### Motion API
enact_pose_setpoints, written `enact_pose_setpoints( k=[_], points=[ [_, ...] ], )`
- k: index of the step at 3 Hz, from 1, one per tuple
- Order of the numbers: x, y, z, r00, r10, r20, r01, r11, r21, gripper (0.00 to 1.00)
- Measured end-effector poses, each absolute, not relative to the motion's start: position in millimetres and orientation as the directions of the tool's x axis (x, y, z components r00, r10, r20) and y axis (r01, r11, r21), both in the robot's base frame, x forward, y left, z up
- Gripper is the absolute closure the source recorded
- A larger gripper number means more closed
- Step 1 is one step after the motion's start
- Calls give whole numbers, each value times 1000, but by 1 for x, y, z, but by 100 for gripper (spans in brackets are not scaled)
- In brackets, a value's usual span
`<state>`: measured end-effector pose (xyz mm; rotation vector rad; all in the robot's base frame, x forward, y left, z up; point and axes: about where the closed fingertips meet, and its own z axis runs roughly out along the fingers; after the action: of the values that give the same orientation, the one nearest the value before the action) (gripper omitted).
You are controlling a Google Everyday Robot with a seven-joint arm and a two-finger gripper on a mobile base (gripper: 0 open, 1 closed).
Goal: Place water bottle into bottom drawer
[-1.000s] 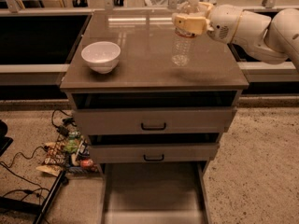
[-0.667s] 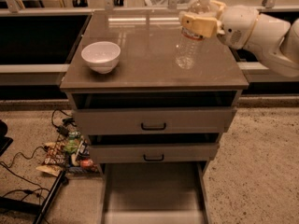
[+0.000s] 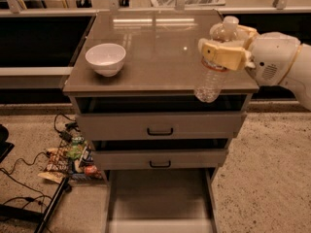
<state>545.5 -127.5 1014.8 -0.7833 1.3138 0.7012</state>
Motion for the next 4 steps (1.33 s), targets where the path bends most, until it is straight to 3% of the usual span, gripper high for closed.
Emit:
enact_pose_setpoints(
  k=[1, 4],
  points=[
    [522, -135, 982, 100, -15, -995, -800, 593, -89, 100],
    [519, -135, 815, 150, -110, -983, -761, 622, -186, 100]
  ],
)
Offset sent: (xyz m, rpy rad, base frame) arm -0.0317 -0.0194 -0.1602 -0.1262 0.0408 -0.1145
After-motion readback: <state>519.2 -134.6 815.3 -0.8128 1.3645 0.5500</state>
